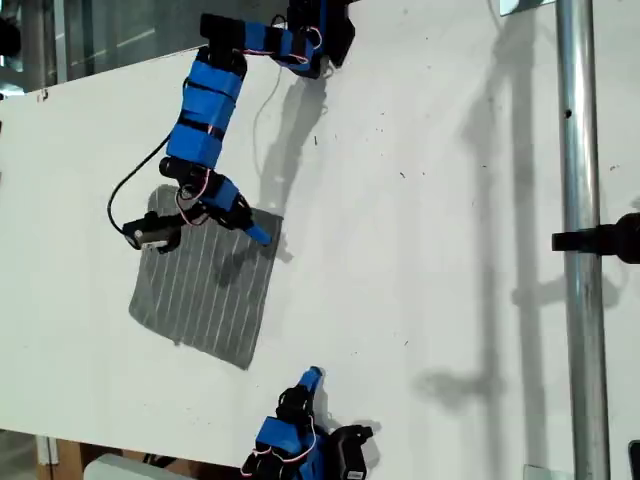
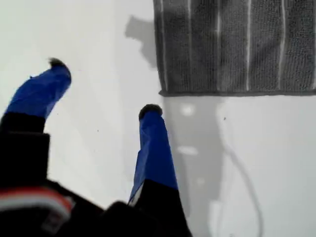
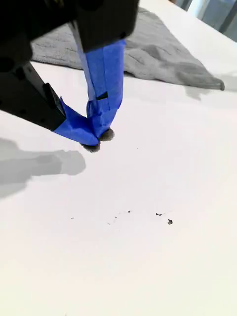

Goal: Grasp corners of a towel and fold twice.

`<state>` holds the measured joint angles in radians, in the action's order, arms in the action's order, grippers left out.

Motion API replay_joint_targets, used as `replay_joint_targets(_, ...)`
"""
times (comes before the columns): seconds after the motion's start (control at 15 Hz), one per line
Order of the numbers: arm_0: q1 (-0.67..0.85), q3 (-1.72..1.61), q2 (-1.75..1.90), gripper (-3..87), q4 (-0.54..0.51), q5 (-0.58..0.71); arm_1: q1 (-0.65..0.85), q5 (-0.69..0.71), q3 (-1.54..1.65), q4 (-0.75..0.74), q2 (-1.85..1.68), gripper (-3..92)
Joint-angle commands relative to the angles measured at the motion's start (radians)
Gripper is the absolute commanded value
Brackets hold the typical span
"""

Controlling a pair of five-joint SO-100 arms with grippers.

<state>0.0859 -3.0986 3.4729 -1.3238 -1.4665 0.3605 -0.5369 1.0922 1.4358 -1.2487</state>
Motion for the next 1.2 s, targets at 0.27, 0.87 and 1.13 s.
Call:
replay_joint_targets(0.27,-0.014,0.026,-0.002,13.3,-0.015,-0.031,0.097,0.129,-0.087,0.048,-0.029,41.0)
replay_joint_targets(0.87,-0.005,0.124,-0.021,18.0,-0.023,-0.121,0.135,0.140,-0.049,-0.147,0.299,40.1)
replay_joint_targets(1.13,0.071,0.589,-0.540,19.7,-0.060,-0.083,0.138,0.140,-0.071,-0.155,0.377,28.7)
